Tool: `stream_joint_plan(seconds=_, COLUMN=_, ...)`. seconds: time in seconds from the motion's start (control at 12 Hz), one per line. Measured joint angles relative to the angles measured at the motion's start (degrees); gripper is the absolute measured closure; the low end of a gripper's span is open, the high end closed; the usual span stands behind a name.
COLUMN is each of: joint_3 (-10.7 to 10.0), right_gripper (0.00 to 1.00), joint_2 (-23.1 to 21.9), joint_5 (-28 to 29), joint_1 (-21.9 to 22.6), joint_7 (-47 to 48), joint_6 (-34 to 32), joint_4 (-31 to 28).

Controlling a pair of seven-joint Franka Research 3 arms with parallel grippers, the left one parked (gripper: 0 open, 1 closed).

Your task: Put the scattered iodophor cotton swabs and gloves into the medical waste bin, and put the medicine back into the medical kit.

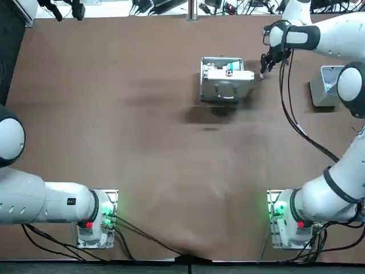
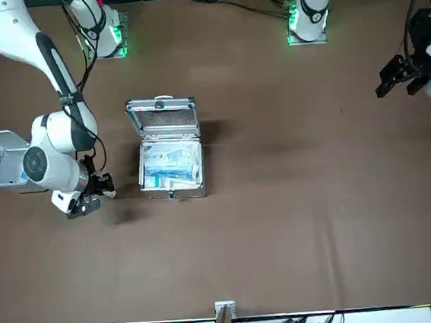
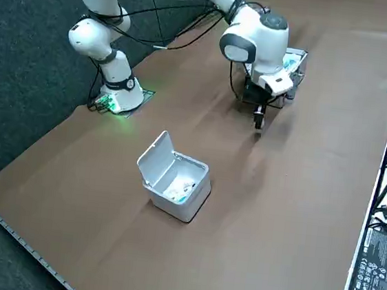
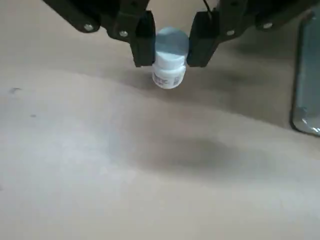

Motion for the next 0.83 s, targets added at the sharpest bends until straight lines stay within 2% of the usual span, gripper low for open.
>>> stream_joint_plan(seconds=0.42, joint_3=0.9, right_gripper=0.61, joint_2=-3.7, joint_5=0.4, joint_1=1.0, joint_7=10.2, joint_6=-13.6, joint_4=10.4)
stream_joint_plan(seconds=0.58, joint_3=1.4, right_gripper=0.61, joint_2=-4.4, joint_5=0.8, joint_1=3.8, joint_7=18.4, joint_6=-16.0, joint_4=13.5)
stream_joint_plan(seconds=0.83, joint_3=1.7, right_gripper=0.61, joint_2=-4.1, joint_5=1.4, joint_1=10.3, joint_7=30.8, joint_6=-16.2, joint_4=15.2)
